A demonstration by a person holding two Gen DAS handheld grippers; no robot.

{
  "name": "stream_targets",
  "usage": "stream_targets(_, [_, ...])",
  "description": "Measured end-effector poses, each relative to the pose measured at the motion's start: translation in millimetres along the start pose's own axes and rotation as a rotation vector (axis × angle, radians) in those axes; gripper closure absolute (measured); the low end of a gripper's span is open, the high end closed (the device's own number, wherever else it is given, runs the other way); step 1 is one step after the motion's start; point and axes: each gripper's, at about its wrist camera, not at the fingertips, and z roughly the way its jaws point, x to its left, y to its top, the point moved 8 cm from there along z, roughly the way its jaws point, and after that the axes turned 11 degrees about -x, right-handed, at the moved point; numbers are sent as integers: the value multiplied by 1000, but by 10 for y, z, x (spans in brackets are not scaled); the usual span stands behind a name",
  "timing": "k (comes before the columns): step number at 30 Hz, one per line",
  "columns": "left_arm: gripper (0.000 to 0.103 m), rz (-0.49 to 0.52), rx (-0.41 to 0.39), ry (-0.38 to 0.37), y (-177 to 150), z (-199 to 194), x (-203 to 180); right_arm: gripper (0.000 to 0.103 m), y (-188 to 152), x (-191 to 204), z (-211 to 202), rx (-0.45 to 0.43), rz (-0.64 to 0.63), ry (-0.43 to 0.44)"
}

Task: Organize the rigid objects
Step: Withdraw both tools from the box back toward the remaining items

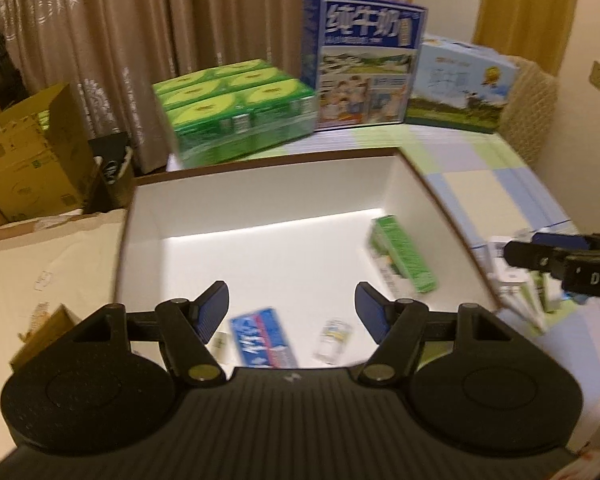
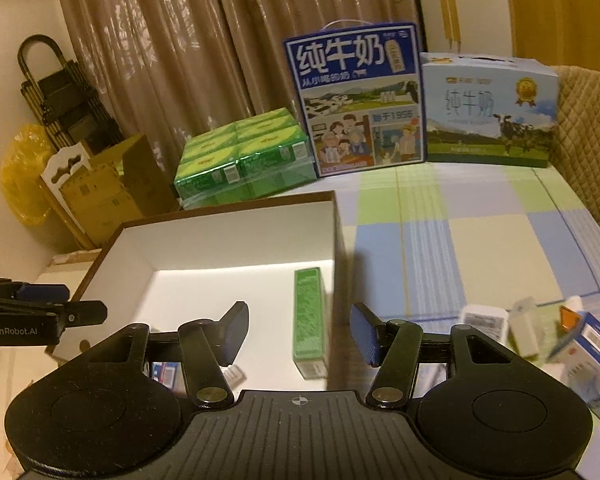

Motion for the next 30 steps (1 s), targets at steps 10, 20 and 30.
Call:
stream_targets(10, [37,-13,24,-105,-259,-144,-766,50,-193,-514,-520,34,16,-44])
stream_targets(20, [37,25,90,-192,-520,-71,-1535,50,-464,-1095,-933,87,55,-111])
stream_targets(30, [37,66,133,-247,-722,83,-2145,50,-588,-1540,-1155,119,82,-151])
